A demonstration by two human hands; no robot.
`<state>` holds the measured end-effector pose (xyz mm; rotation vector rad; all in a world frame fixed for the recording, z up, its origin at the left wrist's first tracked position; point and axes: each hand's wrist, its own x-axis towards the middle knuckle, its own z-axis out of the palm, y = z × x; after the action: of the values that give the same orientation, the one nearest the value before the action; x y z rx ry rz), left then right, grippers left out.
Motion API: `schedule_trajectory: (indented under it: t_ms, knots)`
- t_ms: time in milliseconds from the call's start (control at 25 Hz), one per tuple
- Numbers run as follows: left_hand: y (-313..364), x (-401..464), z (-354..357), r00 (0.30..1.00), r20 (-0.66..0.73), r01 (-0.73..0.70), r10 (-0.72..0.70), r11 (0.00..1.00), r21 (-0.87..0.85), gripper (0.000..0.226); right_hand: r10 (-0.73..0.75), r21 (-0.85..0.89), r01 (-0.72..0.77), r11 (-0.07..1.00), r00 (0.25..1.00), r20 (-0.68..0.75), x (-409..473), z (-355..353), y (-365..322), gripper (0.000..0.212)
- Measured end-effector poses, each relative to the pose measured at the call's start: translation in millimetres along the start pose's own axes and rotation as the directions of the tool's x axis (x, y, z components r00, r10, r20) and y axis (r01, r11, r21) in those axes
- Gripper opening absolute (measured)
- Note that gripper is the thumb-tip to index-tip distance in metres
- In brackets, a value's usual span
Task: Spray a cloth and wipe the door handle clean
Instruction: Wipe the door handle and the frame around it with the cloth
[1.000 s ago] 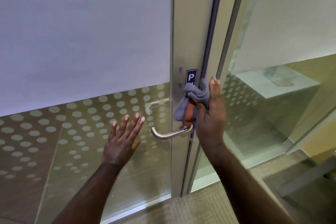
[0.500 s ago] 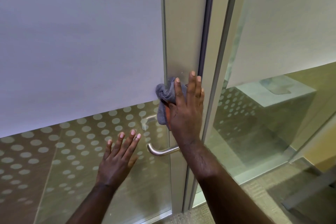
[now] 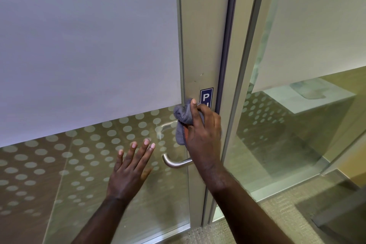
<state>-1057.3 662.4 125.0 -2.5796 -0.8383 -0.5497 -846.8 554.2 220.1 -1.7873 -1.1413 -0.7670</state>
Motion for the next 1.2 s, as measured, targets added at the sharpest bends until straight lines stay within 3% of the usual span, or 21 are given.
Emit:
schedule_trajectory:
  t_ms: [280, 480, 600, 760, 920, 1080, 1200]
  knots:
    - [4.0, 1.0, -8.0, 1.000, -0.019, 0.001, -0.001, 1.000, -0.007, 0.065, -0.048, -0.042, 0.055, 0.998, 0.985, 0.168, -28.0, -1.6, 10.8, 0.067]
    - [5.0, 1.2, -12.8, 1.000, -0.012, 0.001, -0.002, 1.000, -0.014, 0.066, -0.097, 0.030, 0.093, 0.995, 0.960, 0.262, -39.0, -8.5, 15.1, 0.053]
    - [4.5, 0.9, -13.4, 1.000, 0.005, 0.006, -0.006, 1.000, -0.018, 0.066, -0.085, 0.115, 0.063, 0.991, 0.976, 0.198, -35.8, -20.8, 12.7, 0.042]
    - [4.3, 1.7, -13.2, 1.000, 0.027, 0.015, -0.015, 1.000, -0.009, 0.066, -0.112, 0.172, 0.113, 0.979, 0.994, -0.011, -9.8, -36.6, 7.1, 0.044]
    - [4.8, 1.3, -12.7, 1.000, 0.013, 0.012, -0.012, 1.000, -0.015, 0.065, -0.157, 0.126, 0.171, 0.977, 0.981, -0.110, 40.5, -36.2, 1.1, 0.042]
    - [4.4, 1.2, -10.8, 1.000, 0.001, 0.007, -0.007, 1.000, -0.010, 0.065, -0.182, 0.111, 0.185, 0.976, 0.982, -0.044, 40.7, -30.0, 2.5, 0.038]
    - [4.9, 1.5, -9.5, 1.000, -0.004, 0.008, -0.008, 1.000, -0.023, 0.065, -0.229, 0.110, 0.215, 0.970, 0.964, 0.133, 15.0, -23.4, 12.2, 0.048]
